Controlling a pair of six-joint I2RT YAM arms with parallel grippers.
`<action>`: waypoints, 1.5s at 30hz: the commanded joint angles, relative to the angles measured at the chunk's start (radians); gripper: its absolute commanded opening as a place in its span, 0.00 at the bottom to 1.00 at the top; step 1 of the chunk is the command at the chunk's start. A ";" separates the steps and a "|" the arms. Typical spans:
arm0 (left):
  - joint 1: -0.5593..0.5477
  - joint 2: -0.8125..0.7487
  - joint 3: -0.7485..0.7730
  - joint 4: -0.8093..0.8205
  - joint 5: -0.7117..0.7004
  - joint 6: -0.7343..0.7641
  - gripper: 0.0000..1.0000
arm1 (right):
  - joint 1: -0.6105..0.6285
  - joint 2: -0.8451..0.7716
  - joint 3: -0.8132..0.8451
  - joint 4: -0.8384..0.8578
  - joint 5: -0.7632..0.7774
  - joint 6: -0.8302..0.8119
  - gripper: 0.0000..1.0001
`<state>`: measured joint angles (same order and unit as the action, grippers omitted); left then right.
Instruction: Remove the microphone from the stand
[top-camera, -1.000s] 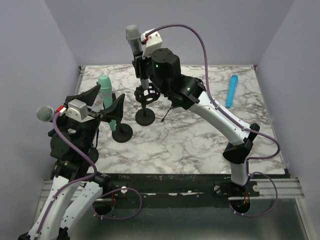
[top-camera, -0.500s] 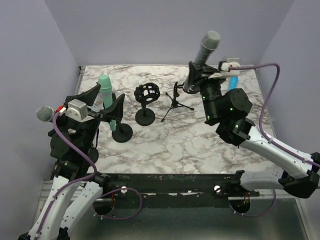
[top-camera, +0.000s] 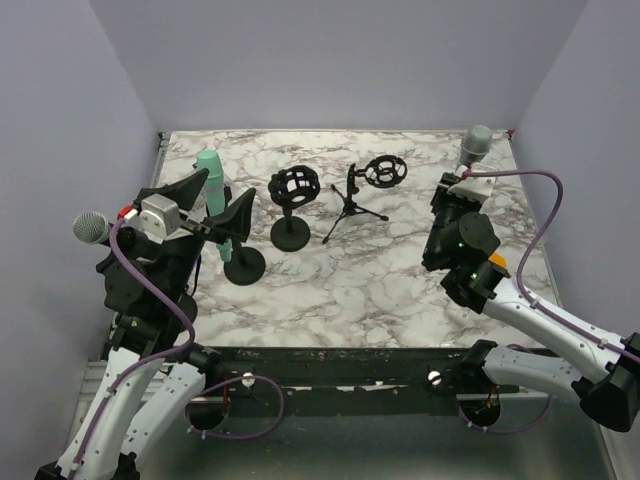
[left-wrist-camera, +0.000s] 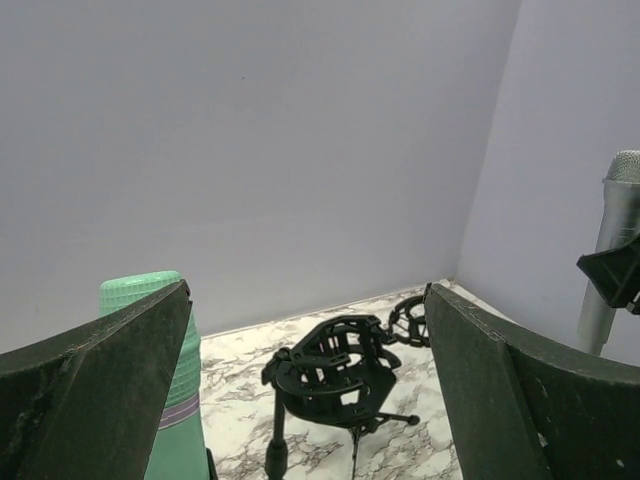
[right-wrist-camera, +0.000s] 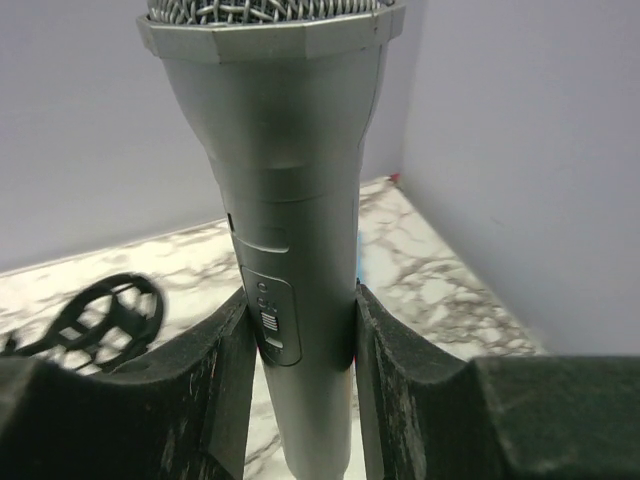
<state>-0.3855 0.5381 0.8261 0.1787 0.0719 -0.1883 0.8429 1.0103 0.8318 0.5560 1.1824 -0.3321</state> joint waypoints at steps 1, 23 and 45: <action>0.006 0.010 0.001 0.022 0.031 -0.014 0.99 | -0.137 -0.005 0.006 -0.247 -0.022 0.220 0.31; 0.006 0.013 0.011 0.014 0.045 -0.025 0.99 | -0.591 0.664 0.529 -1.018 -0.627 0.656 0.23; 0.008 0.029 0.010 0.011 0.041 -0.023 0.99 | -0.769 1.375 1.217 -1.263 -0.772 0.581 0.34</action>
<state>-0.3855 0.5663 0.8261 0.1787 0.0952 -0.2073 0.0891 2.3432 1.9797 -0.6731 0.4366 0.2642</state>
